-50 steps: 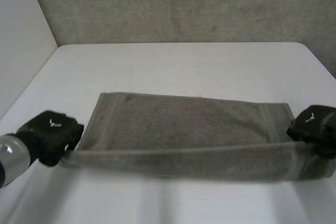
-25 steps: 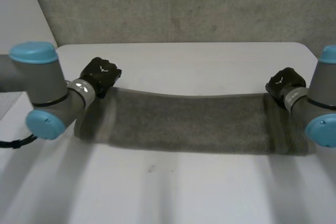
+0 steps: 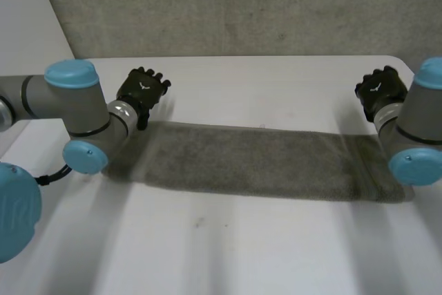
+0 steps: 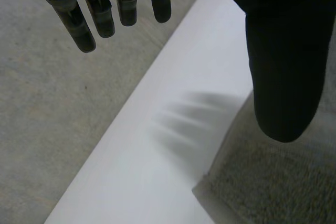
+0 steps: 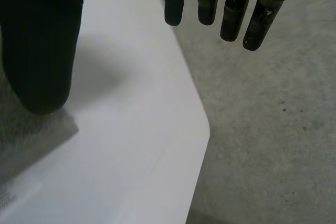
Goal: Fold the towel.
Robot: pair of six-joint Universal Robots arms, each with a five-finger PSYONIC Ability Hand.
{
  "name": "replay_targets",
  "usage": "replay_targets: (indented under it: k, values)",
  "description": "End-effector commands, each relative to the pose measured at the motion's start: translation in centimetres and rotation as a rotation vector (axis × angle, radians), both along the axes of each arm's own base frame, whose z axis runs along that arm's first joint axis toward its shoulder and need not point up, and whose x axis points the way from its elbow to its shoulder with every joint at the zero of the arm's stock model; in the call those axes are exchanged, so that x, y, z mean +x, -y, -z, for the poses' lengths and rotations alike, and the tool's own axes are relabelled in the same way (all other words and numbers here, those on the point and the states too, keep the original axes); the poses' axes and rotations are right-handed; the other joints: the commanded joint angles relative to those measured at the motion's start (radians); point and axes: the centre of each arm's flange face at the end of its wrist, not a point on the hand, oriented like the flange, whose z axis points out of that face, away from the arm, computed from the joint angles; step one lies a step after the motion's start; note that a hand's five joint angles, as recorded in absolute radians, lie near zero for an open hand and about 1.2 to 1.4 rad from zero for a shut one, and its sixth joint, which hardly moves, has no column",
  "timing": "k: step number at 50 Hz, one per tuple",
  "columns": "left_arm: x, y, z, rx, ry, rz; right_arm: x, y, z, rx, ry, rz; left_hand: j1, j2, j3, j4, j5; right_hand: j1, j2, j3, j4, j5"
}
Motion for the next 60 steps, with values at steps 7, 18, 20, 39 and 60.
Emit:
replay_targets:
  k: [7, 18, 20, 39, 60]
  values:
    - [1.4, -4.1, -6.6, 0.087, -0.279, -0.041, -3.5, -5.8, -2.6, 0.180, 0.255, -0.055, 0.004, 0.010, 0.009, 0.009, -0.017, -0.033, -0.053, -0.037, -0.055, -0.062]
    - [3.2, -8.6, -7.8, 0.151, -0.386, -0.062, -7.3, -9.3, 1.5, 0.411, 0.325, -0.032, -0.005, 0.001, 0.000, 0.001, -0.026, 0.236, 0.216, 0.232, 0.214, 0.206]
    - [3.5, -9.4, -8.2, 0.120, -0.399, -0.057, -7.7, -9.5, 2.1, 0.420, 0.343, -0.045, -0.002, 0.004, 0.003, 0.004, -0.023, 0.300, 0.280, 0.296, 0.278, 0.271]
    - [3.7, -10.9, -8.9, 0.056, -0.424, -0.034, -8.5, -7.9, 4.5, 0.355, 0.324, -0.045, 0.010, 0.016, 0.015, 0.015, -0.011, 0.878, 0.858, 0.874, 0.856, 0.848]
    - [4.7, -13.1, -10.5, 0.026, -0.441, -0.035, -12.4, -4.3, 2.8, 0.188, 0.114, 0.063, 0.004, 0.010, 0.009, 0.009, -0.017, 1.189, 1.169, 1.185, 1.167, 1.160]
